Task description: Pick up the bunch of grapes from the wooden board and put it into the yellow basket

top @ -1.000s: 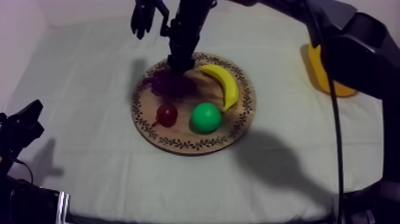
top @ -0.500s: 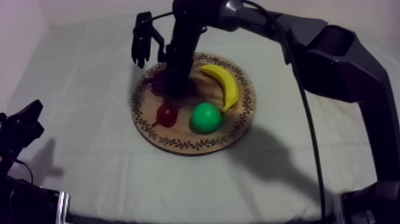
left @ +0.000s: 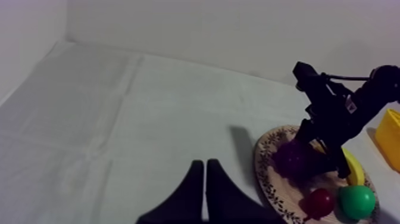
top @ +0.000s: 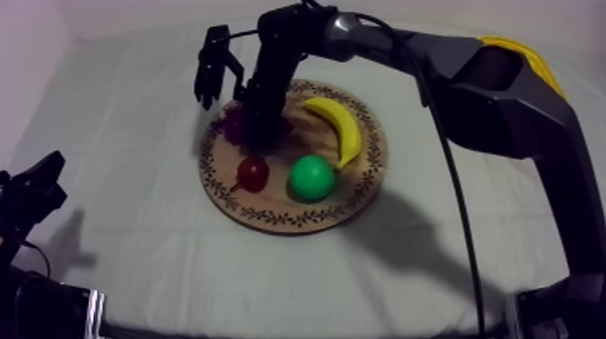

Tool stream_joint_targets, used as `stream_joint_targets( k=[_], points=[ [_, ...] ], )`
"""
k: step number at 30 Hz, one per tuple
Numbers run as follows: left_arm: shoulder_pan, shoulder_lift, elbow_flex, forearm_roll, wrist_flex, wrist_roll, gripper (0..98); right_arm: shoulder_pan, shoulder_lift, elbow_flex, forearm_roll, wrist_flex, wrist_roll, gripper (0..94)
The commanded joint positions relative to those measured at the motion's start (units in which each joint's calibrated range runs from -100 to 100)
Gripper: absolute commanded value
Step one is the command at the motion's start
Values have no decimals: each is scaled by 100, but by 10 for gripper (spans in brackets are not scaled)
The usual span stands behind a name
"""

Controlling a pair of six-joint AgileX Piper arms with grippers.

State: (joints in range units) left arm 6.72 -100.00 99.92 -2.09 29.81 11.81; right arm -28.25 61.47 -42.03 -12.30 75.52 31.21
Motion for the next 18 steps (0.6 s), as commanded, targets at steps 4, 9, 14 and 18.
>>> stream_joint_targets(
  k=[4,9,14,18],
  points=[
    [-3,0,-3,2,1,-2,1,154,-551,360,70,54,96,222],
    [-3,0,-3,2,1,-2,1,336,-1234,784,150,-46,115,223],
    [-3,0,-3,2,1,-2,1,537,-1913,1225,226,-208,120,223],
    [-3,0,-3,2,1,-2,1,709,-2473,1710,288,-467,88,224]
  ],
)
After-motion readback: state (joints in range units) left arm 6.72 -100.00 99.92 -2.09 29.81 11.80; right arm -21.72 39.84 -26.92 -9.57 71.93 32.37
